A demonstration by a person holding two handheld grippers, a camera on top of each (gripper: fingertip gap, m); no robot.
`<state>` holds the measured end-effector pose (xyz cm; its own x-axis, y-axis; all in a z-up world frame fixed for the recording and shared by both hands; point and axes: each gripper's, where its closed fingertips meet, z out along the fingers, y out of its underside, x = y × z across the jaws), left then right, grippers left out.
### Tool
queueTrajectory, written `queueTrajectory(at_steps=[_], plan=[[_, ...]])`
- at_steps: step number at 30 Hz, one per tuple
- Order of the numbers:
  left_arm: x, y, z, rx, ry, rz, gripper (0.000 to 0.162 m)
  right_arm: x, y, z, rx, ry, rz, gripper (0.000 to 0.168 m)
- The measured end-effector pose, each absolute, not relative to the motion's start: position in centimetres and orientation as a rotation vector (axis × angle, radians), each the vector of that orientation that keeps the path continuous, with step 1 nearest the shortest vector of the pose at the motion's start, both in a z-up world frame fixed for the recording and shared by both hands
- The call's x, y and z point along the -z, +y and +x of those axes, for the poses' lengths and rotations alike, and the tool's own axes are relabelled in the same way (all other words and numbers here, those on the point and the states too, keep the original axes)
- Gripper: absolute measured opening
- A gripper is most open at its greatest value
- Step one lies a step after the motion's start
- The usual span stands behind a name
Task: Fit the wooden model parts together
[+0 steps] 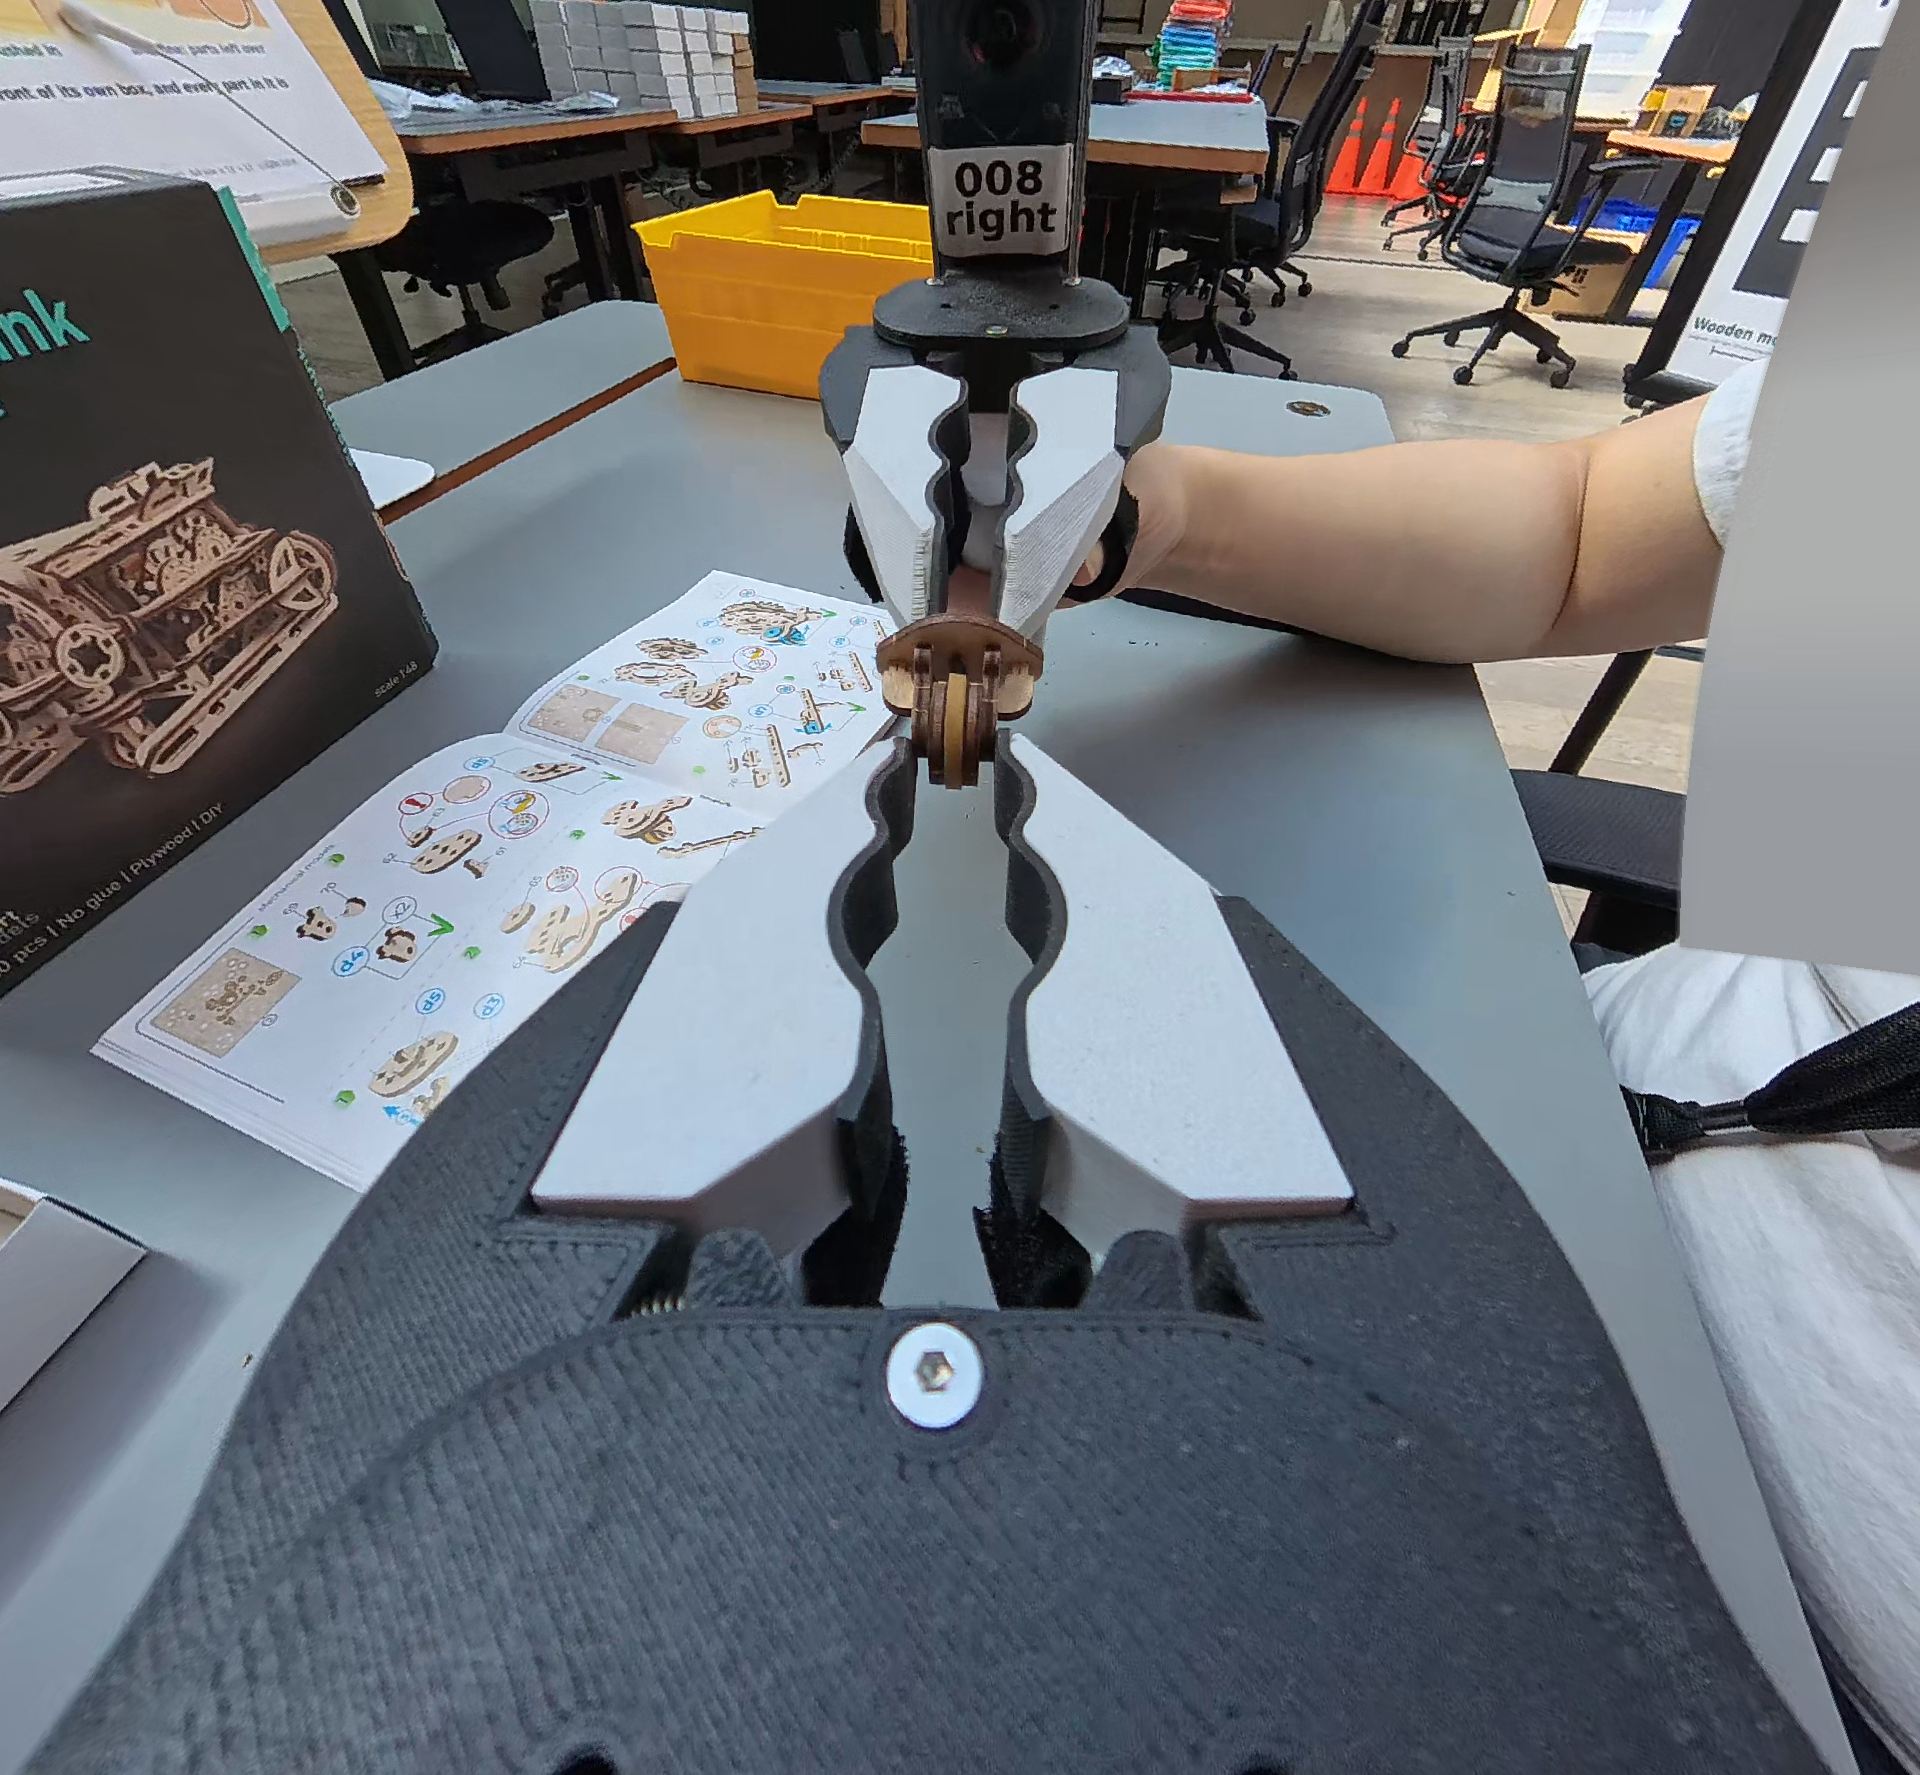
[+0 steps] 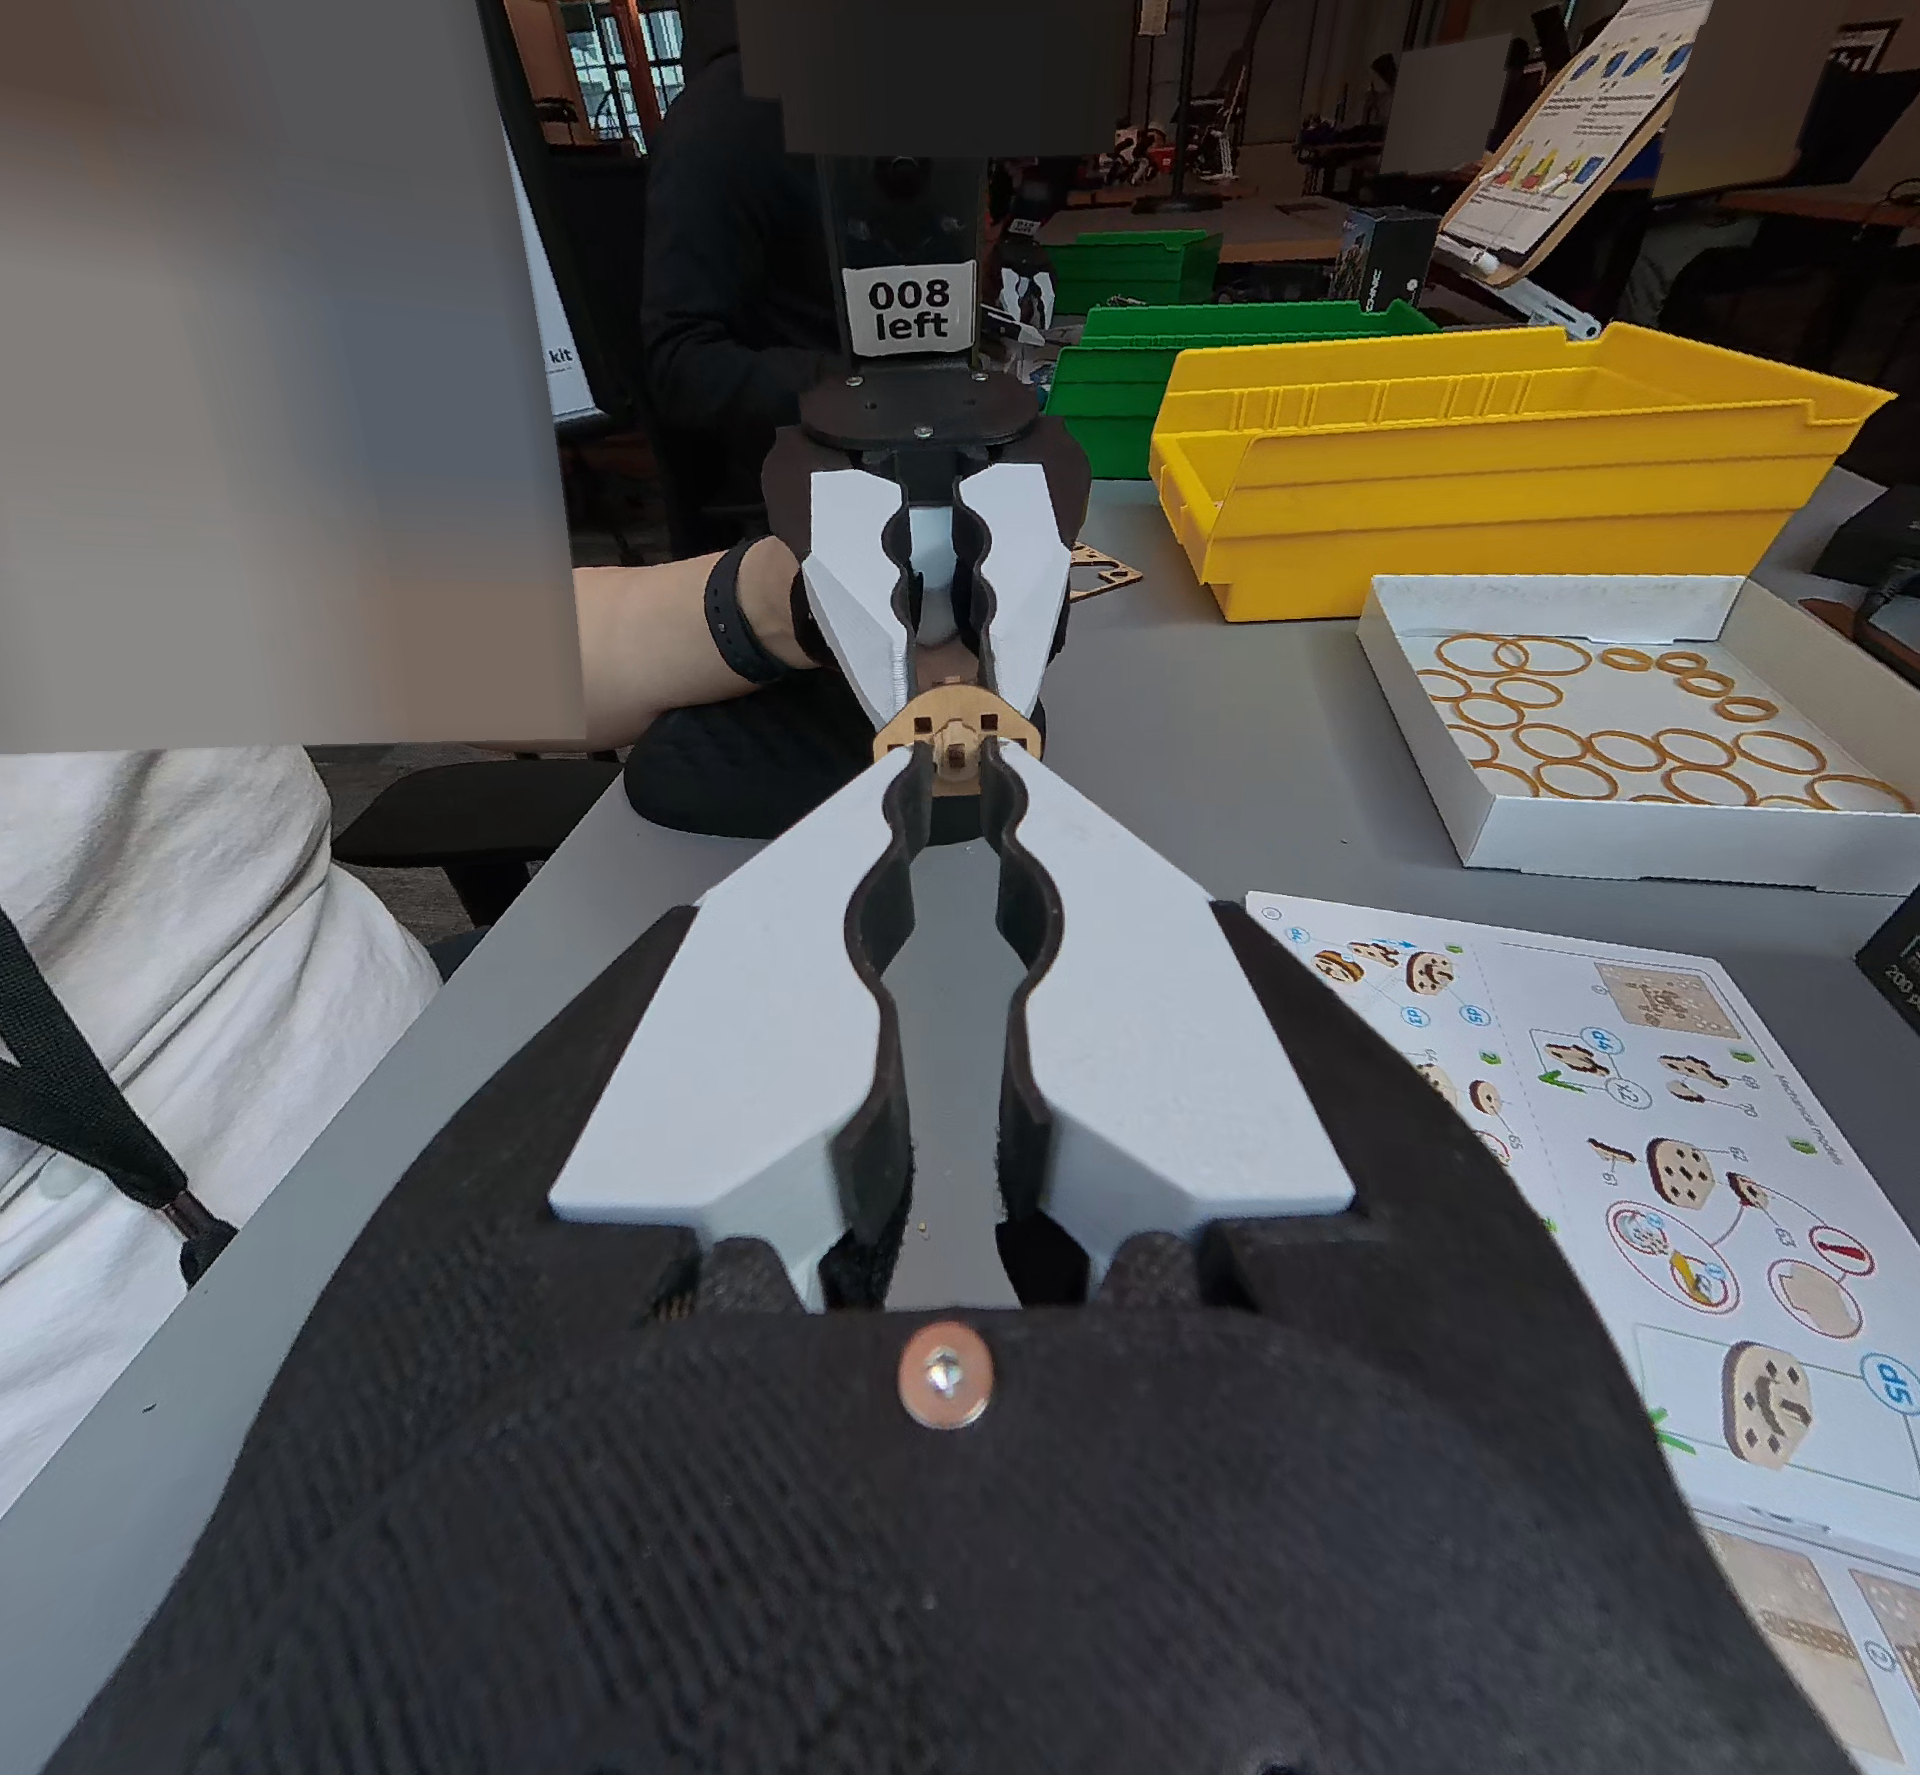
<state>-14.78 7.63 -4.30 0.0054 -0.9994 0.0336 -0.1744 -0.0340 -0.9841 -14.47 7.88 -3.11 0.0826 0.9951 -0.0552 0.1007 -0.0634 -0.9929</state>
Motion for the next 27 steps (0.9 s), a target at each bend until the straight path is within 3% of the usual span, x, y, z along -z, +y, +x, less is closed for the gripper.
queueTrajectory(at_steps=[27], plan=[[9.2,5.8,-14.0,0.859,1.559,-1.253,0.013,8.1,5.8,-13.8,-0.877,-1.295,-1.425,0.008]])
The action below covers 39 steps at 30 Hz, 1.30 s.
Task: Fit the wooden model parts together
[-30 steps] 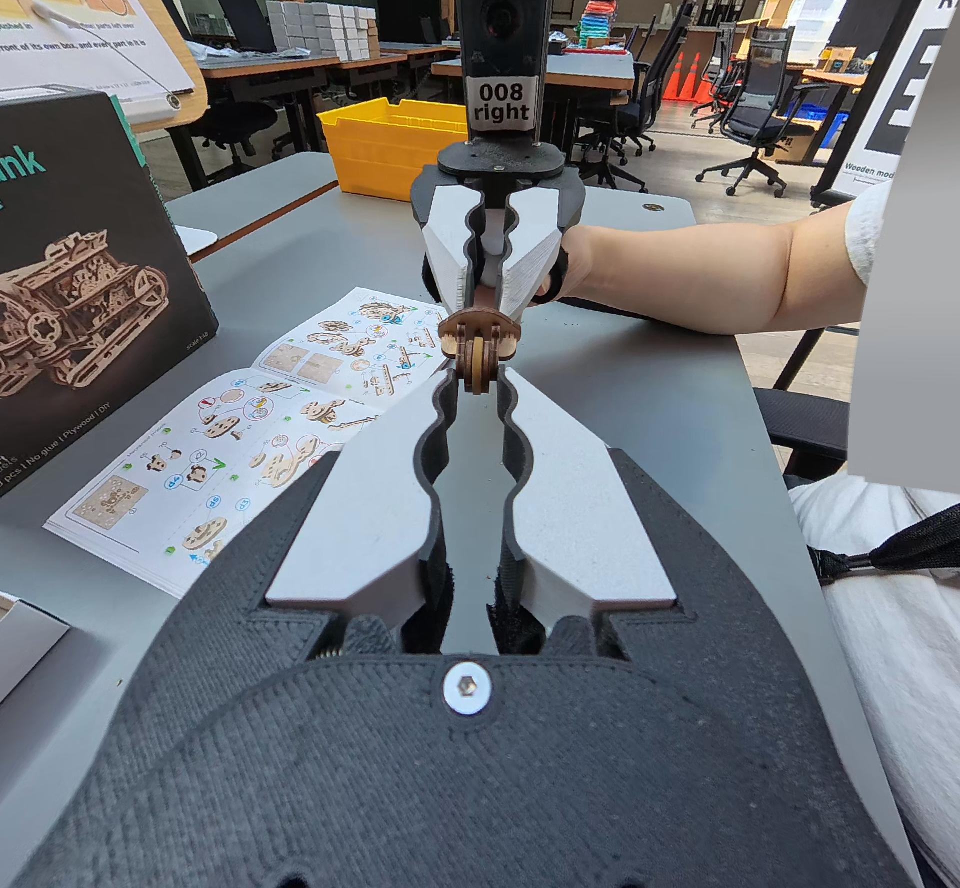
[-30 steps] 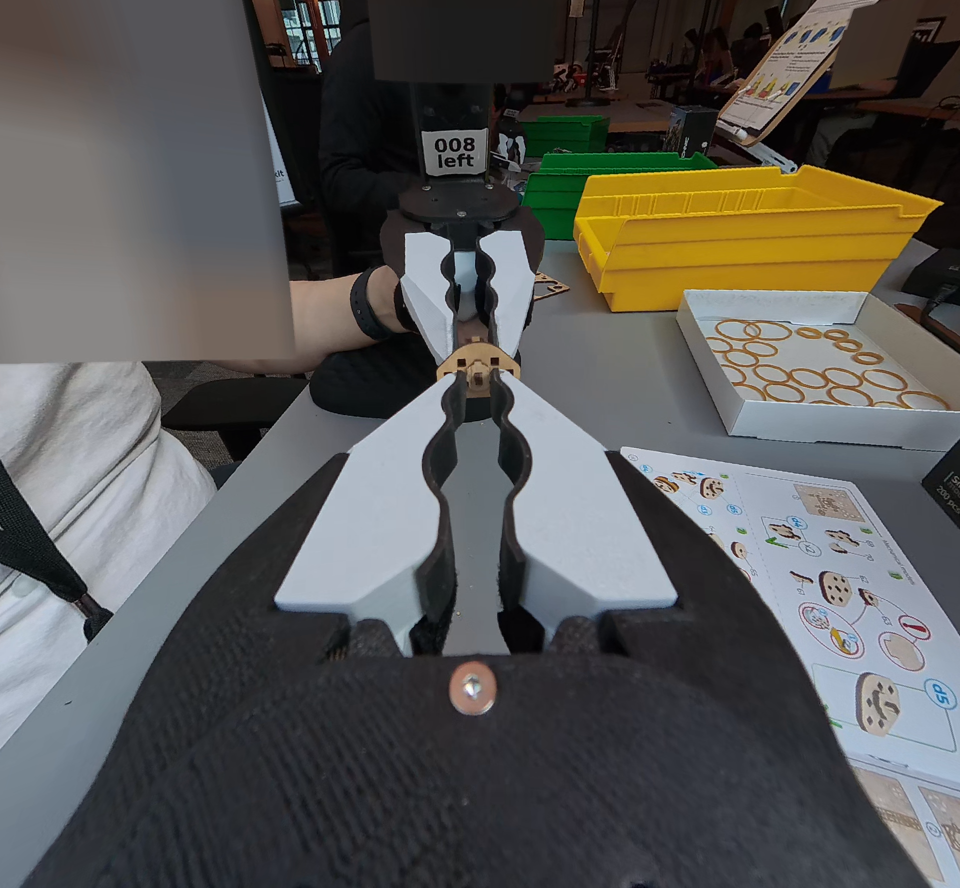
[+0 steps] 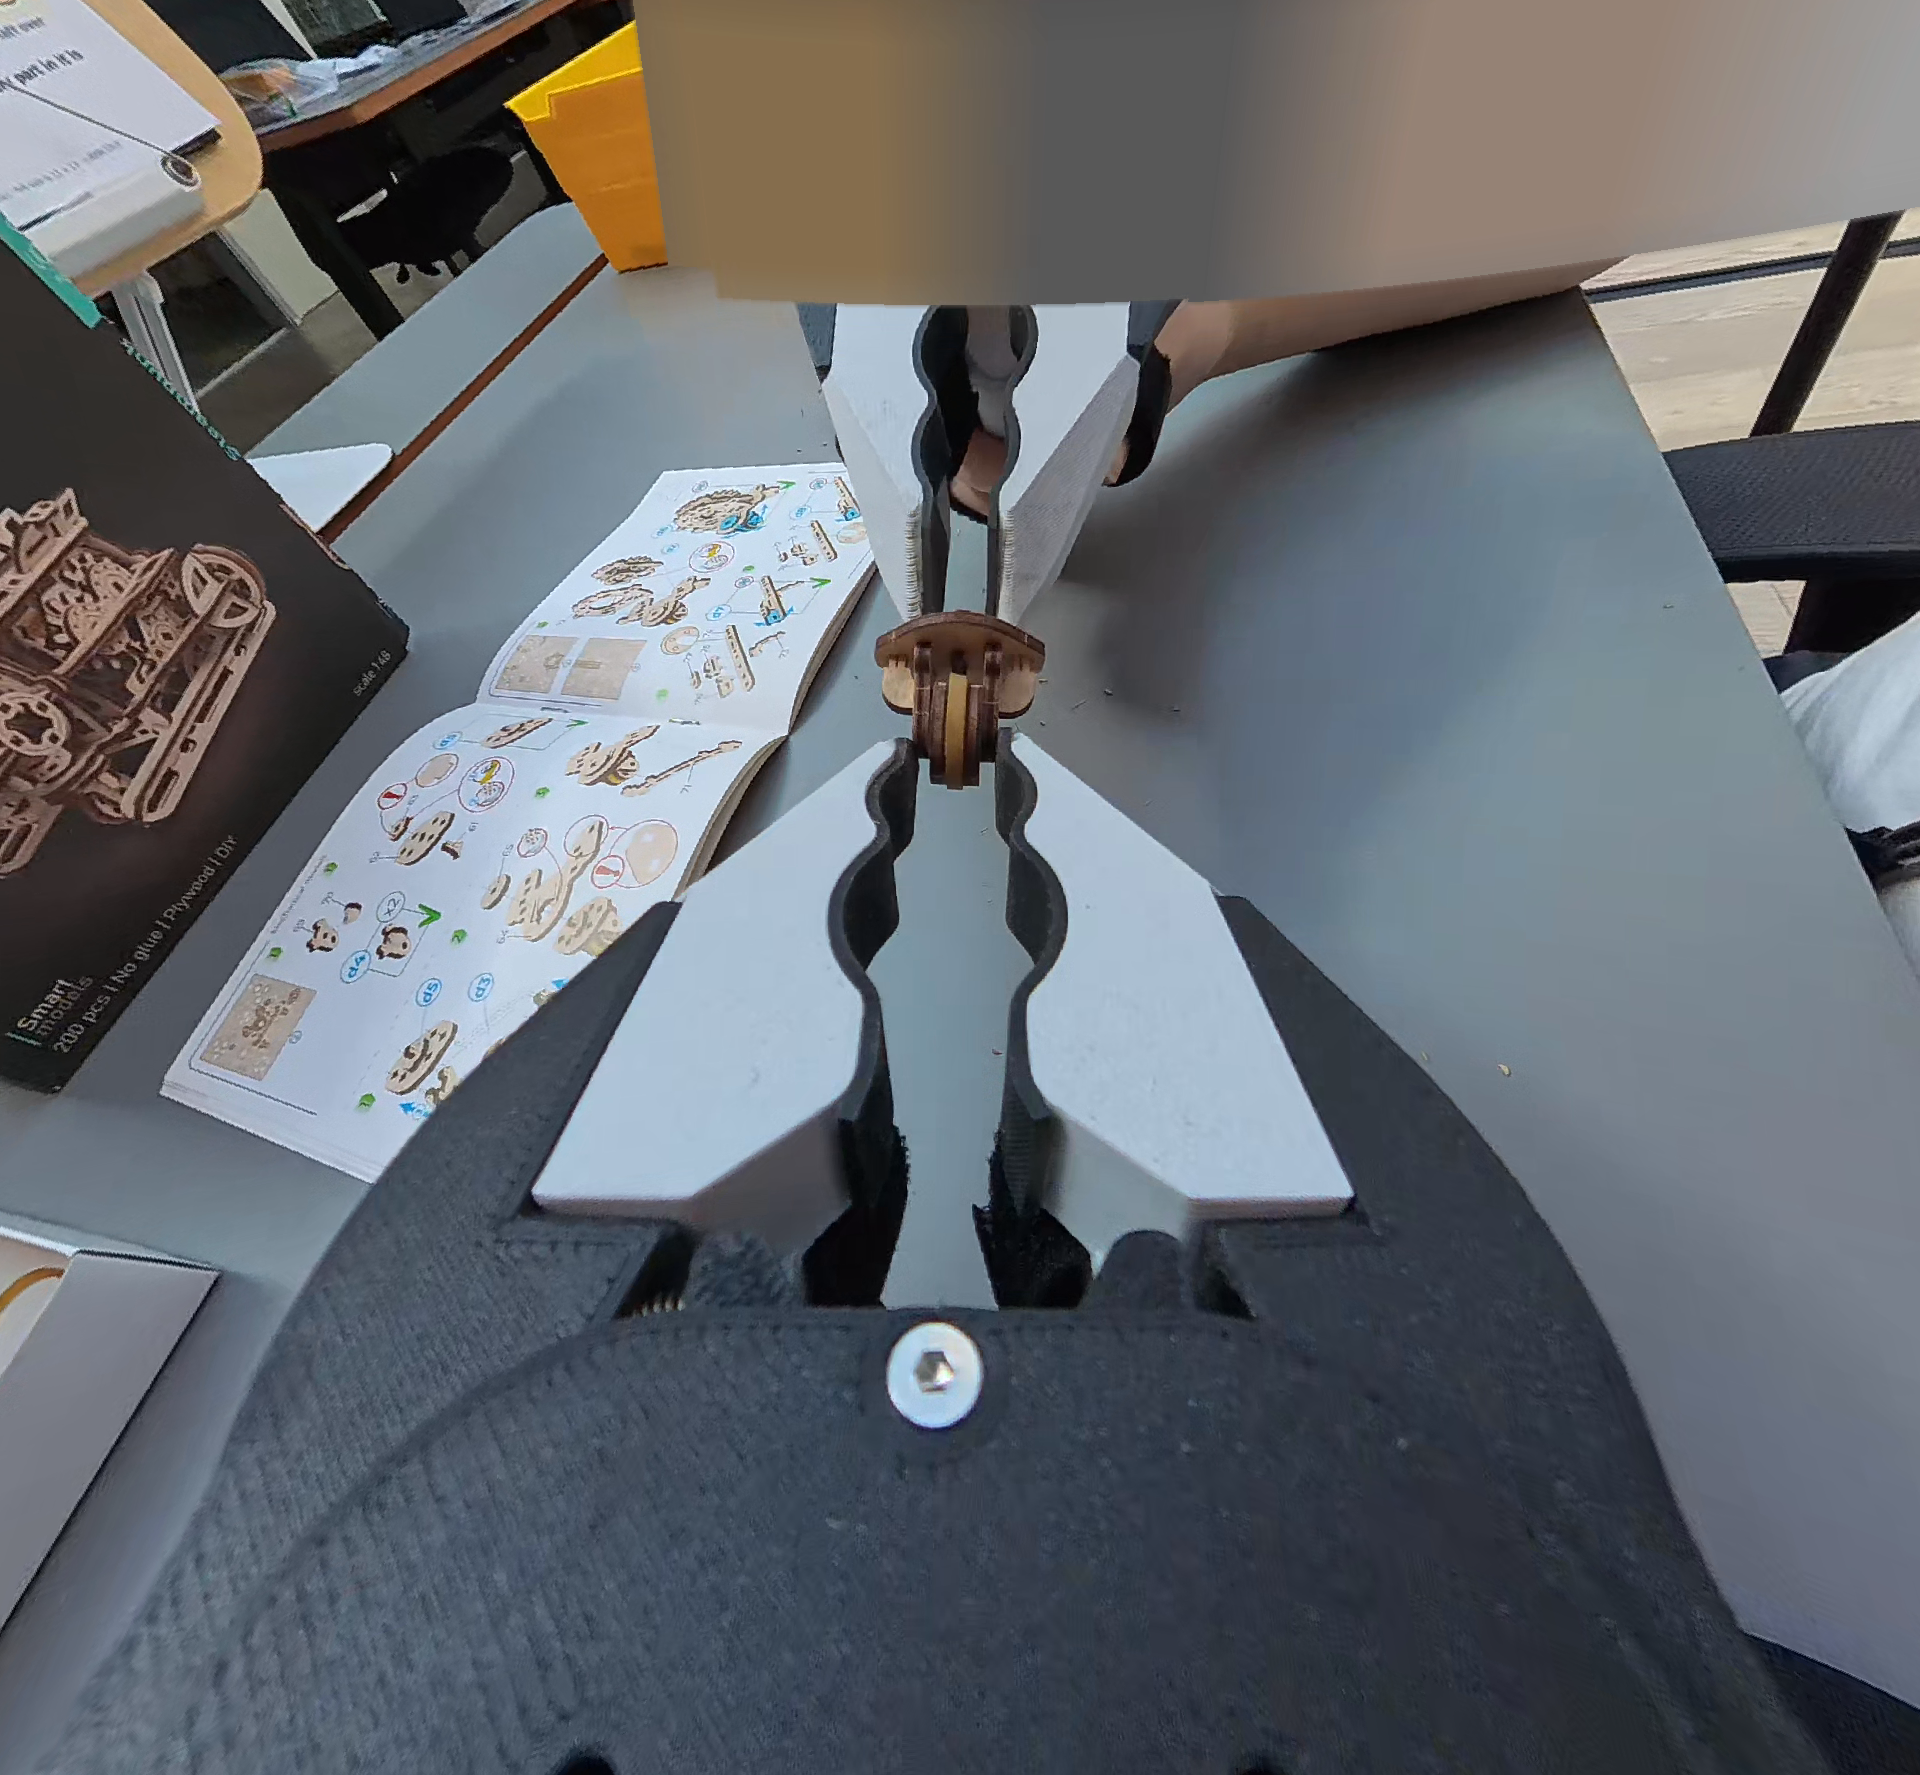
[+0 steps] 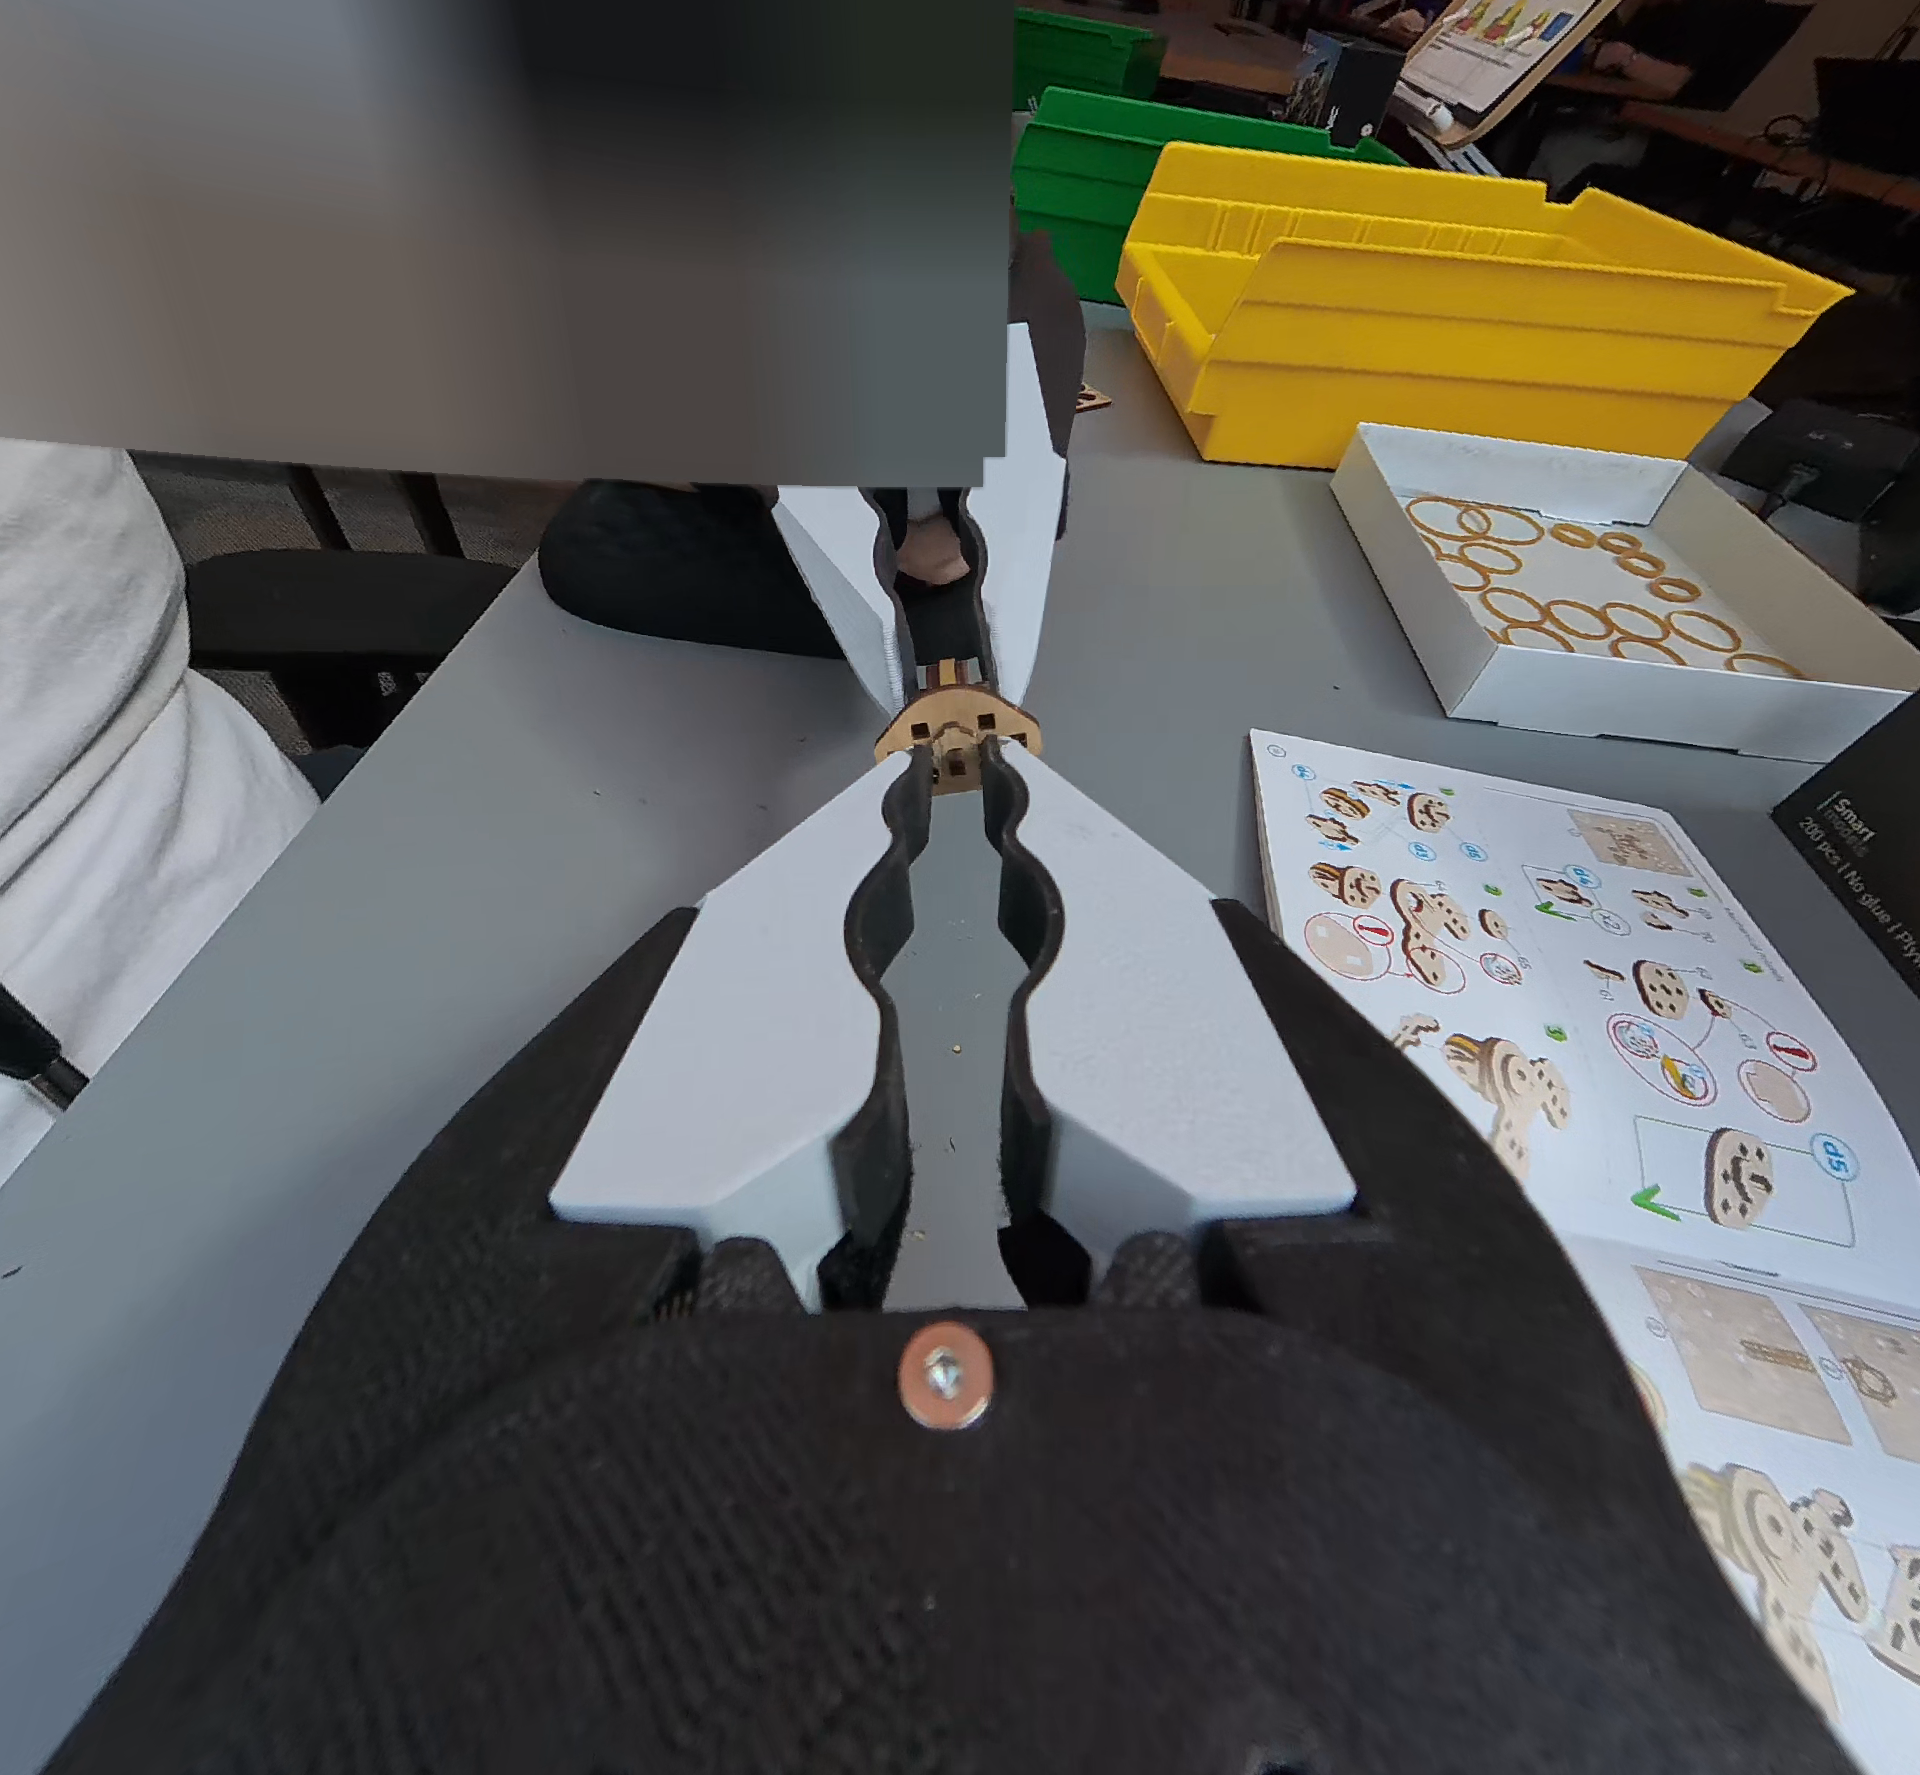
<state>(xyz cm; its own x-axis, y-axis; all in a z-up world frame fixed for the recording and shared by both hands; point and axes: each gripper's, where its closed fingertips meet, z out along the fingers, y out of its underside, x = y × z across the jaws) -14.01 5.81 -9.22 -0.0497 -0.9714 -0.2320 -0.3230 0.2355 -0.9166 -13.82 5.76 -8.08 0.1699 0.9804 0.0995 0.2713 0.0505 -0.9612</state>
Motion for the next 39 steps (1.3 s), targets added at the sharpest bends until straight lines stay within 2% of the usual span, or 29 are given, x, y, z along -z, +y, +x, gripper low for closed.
queueTrajectory(at_steps=[39], plan=[[10.8,6.1,-14.0,0.827,1.597,-1.337,0.012,9.5,6.0,-14.0,-0.808,-1.322,-1.498,0.008]])
